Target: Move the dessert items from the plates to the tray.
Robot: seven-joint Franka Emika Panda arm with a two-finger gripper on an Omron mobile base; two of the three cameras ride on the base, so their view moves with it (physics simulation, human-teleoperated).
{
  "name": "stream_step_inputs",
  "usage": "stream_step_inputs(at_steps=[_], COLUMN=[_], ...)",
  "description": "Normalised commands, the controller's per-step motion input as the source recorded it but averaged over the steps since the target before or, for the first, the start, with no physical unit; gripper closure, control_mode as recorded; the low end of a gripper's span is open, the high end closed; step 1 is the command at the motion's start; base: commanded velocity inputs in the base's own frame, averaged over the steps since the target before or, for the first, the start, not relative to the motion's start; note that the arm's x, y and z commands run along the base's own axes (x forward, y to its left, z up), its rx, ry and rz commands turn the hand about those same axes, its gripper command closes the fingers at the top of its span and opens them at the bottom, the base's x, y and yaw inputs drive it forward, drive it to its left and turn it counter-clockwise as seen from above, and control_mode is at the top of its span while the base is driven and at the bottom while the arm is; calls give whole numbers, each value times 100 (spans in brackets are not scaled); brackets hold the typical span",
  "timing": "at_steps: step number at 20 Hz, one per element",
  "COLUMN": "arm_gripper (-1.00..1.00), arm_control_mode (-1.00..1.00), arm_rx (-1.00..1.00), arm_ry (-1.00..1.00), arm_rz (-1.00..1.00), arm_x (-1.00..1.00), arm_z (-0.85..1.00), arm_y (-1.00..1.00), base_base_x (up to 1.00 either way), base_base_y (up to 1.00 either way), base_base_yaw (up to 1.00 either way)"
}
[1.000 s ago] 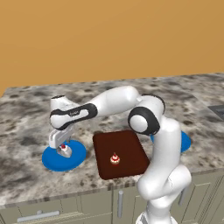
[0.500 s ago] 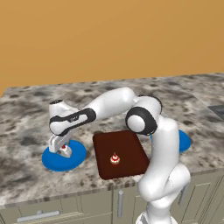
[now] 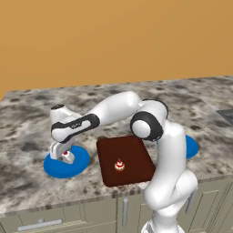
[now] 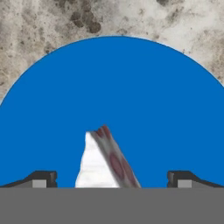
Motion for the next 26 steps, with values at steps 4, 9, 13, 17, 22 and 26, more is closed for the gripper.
stream_step_inputs(at_steps=[4,9,13,17,22,26], arm_gripper=[-100,-100,-100,-100,-100,-100], arm_control_mode=[-100,-100,-100,-100,-100,-100], arm_rx=[0,0,0,0,0,0], arm_ry=[-3,-2,0,0,0,0], arm_rz=[0,0,0,0,0,0], arm_x=[0,0,0,0,1,0], arm_z=[0,-1,-9,-4,-6,-13], arm_y=[0,0,0,0,4,5], base_base_x=[0,0,0,0,0,0], base_base_y=[0,0,0,0,0,0], base_base_yaw=[0,0,0,0,0,0])
